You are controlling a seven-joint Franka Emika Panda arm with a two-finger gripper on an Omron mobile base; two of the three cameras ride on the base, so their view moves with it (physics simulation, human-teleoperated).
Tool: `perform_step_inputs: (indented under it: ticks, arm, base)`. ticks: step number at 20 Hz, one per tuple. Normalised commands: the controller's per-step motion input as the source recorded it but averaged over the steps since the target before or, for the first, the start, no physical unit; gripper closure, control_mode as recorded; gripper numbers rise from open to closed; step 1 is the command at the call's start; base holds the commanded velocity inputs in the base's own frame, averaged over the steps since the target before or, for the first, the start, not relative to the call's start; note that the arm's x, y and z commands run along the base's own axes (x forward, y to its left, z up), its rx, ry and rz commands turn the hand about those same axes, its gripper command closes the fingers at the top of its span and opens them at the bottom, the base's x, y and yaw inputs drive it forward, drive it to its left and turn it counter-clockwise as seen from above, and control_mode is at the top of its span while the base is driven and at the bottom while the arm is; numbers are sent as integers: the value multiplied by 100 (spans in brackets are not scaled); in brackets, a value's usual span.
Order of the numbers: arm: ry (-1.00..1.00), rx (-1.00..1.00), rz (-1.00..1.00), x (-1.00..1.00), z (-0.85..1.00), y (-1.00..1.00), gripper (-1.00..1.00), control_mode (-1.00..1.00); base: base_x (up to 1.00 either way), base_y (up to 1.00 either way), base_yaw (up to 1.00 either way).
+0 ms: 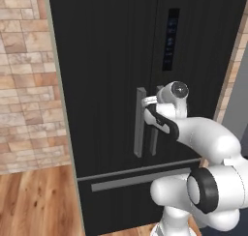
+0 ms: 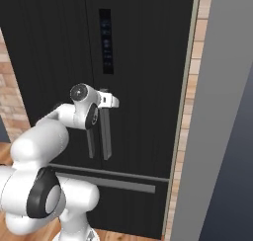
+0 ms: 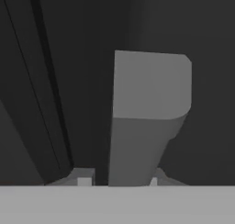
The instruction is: Retrieve a lemon from the fridge and place it on the cutting board with the fish.
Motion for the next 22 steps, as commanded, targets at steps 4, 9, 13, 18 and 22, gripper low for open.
perform_step_inputs:
  ticks: [4, 9, 13, 18, 22]
  arm:
    - [5, 0, -6, -8, 9, -2, 100, -100]
    - [0, 0, -8, -69, 23, -24, 100, -100]
    - [0, 0, -2, -86, 24, -27, 100, -100]
    - [9, 5, 1, -92, 28, -59, 100, -100]
    - [12, 9, 6, -100, 33, -80, 100, -100]
  base:
    - [0, 0, 0]
    - [0, 0, 0]
    - [0, 0, 0]
    - [0, 0, 0]
    - [0, 0, 0]
